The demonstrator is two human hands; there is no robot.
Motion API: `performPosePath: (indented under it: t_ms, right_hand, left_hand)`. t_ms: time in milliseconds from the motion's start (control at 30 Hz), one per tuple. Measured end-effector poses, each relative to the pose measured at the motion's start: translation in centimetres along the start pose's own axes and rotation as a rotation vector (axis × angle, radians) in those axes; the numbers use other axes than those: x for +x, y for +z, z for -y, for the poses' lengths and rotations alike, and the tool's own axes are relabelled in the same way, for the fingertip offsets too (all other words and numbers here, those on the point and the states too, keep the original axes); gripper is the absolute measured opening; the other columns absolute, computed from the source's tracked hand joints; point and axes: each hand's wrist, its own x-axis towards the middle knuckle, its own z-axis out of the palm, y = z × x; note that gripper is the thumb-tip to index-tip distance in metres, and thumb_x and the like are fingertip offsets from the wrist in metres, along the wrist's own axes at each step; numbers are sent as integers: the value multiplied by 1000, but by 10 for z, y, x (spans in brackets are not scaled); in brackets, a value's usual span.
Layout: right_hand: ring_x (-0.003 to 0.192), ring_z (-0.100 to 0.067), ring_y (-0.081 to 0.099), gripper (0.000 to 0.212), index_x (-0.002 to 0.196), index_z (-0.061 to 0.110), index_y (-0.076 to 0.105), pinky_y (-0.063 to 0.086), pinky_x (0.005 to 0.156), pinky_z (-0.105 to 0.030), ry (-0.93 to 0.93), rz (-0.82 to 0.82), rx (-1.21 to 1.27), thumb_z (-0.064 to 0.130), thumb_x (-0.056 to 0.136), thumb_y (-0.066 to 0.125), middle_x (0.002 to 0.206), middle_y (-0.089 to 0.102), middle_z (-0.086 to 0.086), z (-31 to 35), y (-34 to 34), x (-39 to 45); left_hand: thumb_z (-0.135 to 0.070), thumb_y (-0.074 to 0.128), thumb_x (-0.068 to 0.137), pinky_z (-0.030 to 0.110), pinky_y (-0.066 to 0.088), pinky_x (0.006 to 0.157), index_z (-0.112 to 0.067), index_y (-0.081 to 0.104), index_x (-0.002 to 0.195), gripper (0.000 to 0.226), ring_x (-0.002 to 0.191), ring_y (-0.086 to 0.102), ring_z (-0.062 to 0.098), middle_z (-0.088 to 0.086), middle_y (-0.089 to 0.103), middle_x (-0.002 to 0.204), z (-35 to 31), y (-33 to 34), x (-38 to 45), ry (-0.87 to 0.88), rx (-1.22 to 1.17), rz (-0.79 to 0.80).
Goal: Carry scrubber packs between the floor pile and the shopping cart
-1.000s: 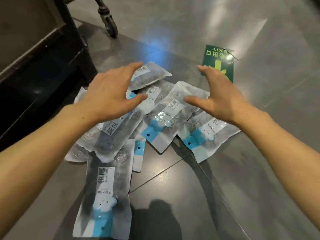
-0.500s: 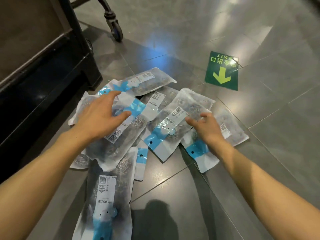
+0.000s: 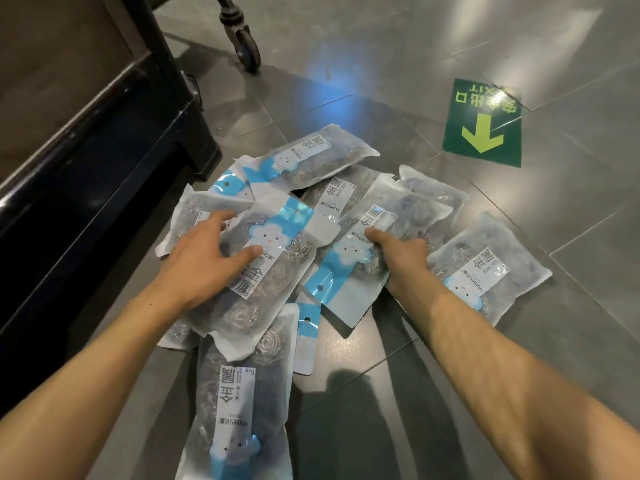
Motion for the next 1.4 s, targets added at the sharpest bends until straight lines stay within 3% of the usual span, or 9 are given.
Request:
performPosePath:
  t_ms: [133,200,367,567,633,867,1000,1200,1400]
  right_hand:
    - [83,-30,78,26,99,6,71,64,79,-49,-56,108,-42,9,77,85,92,80,-13,11,-3,-22]
    - [86,-27,79,18,102,7,71,65,73,-39,-130,176,-67,2,86,77,97,80,-13,13,-13,-29]
    - [92,-31,77,34,115,6,66,63,81,-44,-196,268,-135,3,84,79,102,79,-13,19,-38,-41]
    - [95,-32,76,55,122,13,55,62,87,-50,-197,241,-150,6,76,85,109,75,-14,27,-57,-55]
    - [96,-33,75,61,125,11,53,62,87,-51,-224,245,-144,4,74,85,111,75,-15,32,-62,-61]
    - [97,-25,76,55,122,17,50,61,83,-44,-350,258,-119,-4,80,78,111,76,-7,66,-80,-94]
    - [94,-28,77,53,120,14,50,62,81,-46,-422,281,-167,-4,79,78,110,76,-11,100,-93,-124]
    - [97,-27,76,53,122,13,50,64,81,-44,-472,308,-178,-7,79,75,112,76,-10,196,-108,-215]
    - [101,-29,75,60,124,17,51,60,89,-51,-494,256,-193,-3,76,81,115,75,-8,370,-131,-358]
  left_hand:
    - [-56,82,77,44,43,109,-23,37,153,94,135,51,28,4,50,153,0,1,9,-158,-29,128]
    - [-56,87,69,41,43,106,-19,42,150,100,133,52,28,5,52,150,3,0,17,-248,-23,201]
    - [-50,99,50,45,59,92,-17,67,114,79,99,70,24,3,74,109,5,6,23,-349,-183,256]
    - [-22,97,64,42,64,75,-22,68,112,56,83,79,22,-1,81,92,-12,8,16,-271,-491,238]
    - [-15,94,68,37,63,69,-22,68,112,52,79,79,18,-3,81,90,-22,7,10,-235,-624,192]
    - [-12,89,70,41,62,80,-15,69,115,50,90,79,23,4,81,98,-43,9,-18,-161,-1016,26]
    - [-12,90,68,49,62,83,-13,67,118,55,91,78,30,9,80,101,-62,-6,-33,-104,-1123,-23]
    - [-8,86,69,41,64,69,-16,67,112,48,85,79,26,7,81,95,-135,-100,-88,-20,-1179,-51]
    - [-16,88,68,42,63,77,-19,67,112,48,89,79,24,4,81,99,-259,-292,-161,95,-1128,-73]
